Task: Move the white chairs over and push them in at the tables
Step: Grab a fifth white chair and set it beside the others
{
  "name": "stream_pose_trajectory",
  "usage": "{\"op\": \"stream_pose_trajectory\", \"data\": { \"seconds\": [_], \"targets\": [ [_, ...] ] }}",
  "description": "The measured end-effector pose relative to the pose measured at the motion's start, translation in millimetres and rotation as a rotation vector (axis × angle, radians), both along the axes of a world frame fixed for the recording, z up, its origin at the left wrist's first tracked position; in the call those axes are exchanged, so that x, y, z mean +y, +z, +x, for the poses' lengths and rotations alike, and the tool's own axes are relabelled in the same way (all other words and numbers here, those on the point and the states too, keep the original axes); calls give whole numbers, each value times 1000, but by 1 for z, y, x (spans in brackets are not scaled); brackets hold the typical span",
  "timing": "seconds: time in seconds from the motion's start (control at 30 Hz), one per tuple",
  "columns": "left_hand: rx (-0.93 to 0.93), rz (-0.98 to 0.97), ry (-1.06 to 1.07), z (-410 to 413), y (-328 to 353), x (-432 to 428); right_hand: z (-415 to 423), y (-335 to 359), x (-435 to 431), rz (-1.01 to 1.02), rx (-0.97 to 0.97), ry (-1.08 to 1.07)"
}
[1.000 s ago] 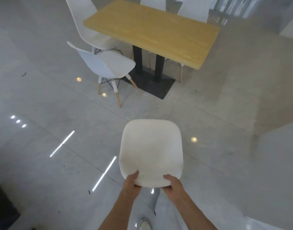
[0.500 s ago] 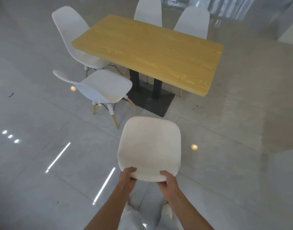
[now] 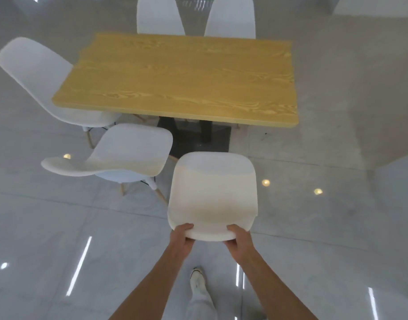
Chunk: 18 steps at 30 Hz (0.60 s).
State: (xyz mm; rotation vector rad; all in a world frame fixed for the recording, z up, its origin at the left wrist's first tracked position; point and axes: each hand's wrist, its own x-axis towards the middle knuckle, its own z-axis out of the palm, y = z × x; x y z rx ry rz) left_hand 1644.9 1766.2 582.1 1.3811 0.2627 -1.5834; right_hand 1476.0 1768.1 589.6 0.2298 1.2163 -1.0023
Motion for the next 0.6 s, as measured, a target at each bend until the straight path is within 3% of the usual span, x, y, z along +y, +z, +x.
{"op": "stream_pose_trajectory", "data": {
  "seconds": [0.3, 0.6],
  "targets": [
    [45, -84, -58, 35, -20, -67, 39, -1, -58, -50, 38, -74],
    [82, -6, -87, 32, -29, -131, 35, -8, -120, -14, 95, -94]
  ]
}}
